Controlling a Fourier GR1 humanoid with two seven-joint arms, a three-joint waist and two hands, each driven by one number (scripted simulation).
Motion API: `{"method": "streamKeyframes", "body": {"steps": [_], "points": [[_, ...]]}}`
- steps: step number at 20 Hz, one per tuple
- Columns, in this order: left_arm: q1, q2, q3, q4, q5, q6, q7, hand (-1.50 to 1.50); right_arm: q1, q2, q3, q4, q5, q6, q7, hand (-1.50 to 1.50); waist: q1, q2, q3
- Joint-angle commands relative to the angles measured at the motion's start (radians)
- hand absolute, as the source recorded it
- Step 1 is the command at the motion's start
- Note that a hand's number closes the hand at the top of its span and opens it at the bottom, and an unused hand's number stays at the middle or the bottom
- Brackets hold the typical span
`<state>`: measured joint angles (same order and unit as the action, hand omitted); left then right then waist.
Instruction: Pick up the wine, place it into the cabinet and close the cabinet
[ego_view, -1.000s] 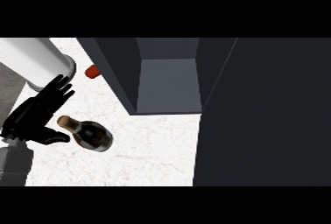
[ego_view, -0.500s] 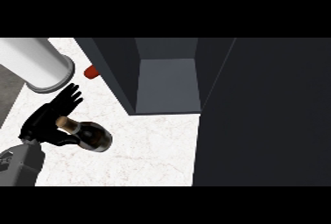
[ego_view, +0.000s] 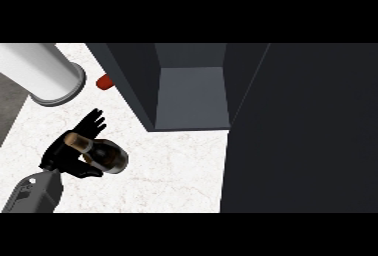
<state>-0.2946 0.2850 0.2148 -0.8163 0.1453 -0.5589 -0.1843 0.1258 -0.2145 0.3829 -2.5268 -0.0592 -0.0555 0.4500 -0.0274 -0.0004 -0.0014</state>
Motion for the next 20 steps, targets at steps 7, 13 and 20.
{"method": "streamKeyframes", "body": {"steps": [7, 13, 20], "points": [[-0.035, -0.047, 0.014, 0.150, -0.009, 0.010, -0.096, -1.50, -0.001, -0.020, -0.064, -0.208, -0.085, -0.001, 0.123, -1.50, 0.009, 0.001, 0.000], [-0.036, -0.051, 0.045, 0.200, 0.036, -0.036, -0.110, -1.50, -0.011, 0.000, -0.031, -0.231, -0.062, -0.022, 0.147, -1.50, 0.011, -0.001, 0.000], [-0.085, -0.044, 0.109, 0.296, 0.117, -0.080, -0.073, -1.50, 0.050, -0.017, -0.014, -0.238, -0.058, 0.003, 0.112, -1.50, 0.005, 0.000, 0.000]]}}
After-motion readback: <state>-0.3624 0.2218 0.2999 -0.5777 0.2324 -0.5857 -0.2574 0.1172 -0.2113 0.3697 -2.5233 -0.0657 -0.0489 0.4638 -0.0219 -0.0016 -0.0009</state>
